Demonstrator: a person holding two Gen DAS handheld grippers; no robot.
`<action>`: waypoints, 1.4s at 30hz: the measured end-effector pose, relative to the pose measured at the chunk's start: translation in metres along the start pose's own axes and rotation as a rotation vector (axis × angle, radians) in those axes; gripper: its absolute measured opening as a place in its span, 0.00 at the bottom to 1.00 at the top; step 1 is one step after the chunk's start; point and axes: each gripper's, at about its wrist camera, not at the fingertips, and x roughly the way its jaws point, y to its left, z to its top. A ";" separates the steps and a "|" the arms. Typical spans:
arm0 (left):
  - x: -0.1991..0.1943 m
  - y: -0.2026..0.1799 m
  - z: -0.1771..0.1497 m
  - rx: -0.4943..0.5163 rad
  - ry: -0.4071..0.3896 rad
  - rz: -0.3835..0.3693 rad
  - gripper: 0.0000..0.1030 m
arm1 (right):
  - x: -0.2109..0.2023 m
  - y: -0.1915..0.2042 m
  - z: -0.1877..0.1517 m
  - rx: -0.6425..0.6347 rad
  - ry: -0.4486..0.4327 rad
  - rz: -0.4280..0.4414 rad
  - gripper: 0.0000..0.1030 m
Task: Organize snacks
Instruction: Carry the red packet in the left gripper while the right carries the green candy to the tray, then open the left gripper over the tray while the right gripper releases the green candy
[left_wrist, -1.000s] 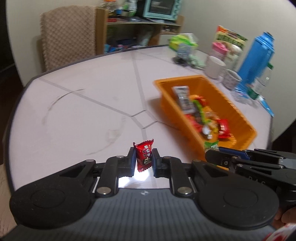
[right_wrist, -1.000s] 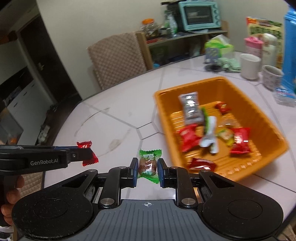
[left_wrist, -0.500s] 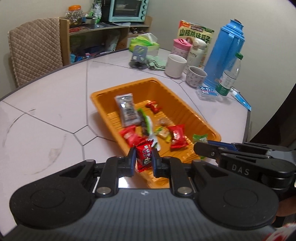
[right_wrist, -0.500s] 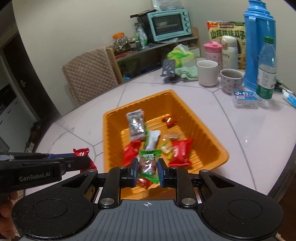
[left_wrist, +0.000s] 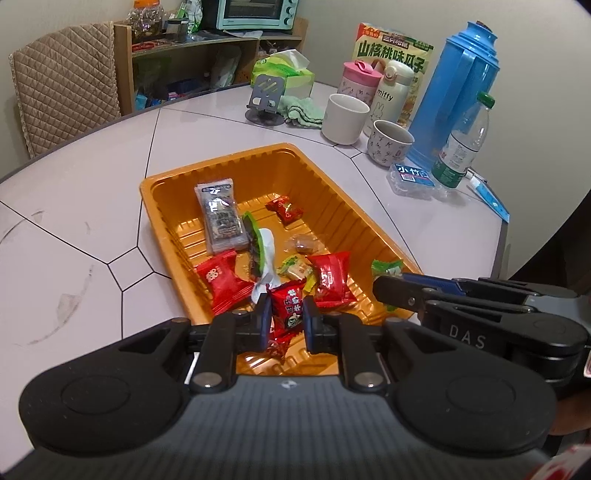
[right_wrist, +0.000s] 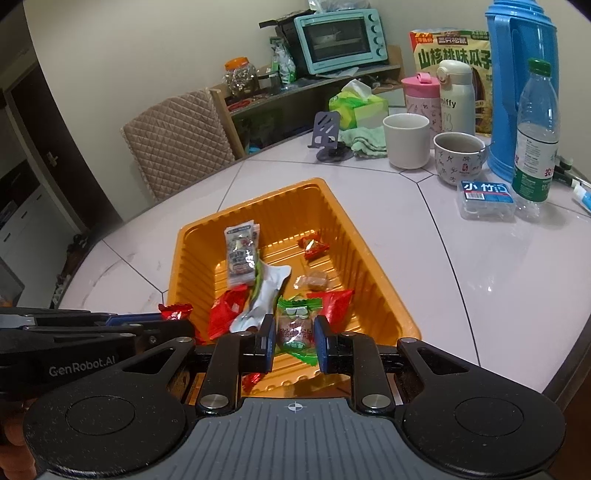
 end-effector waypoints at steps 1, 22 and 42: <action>0.002 -0.002 0.001 -0.001 0.003 0.001 0.15 | 0.001 -0.002 0.001 -0.002 0.001 0.003 0.22; 0.006 0.008 0.015 -0.062 0.003 0.060 0.30 | 0.010 -0.025 0.018 0.011 0.025 0.067 0.22; -0.027 0.030 0.003 -0.122 -0.041 0.158 0.49 | 0.030 -0.008 0.020 -0.038 0.074 0.129 0.22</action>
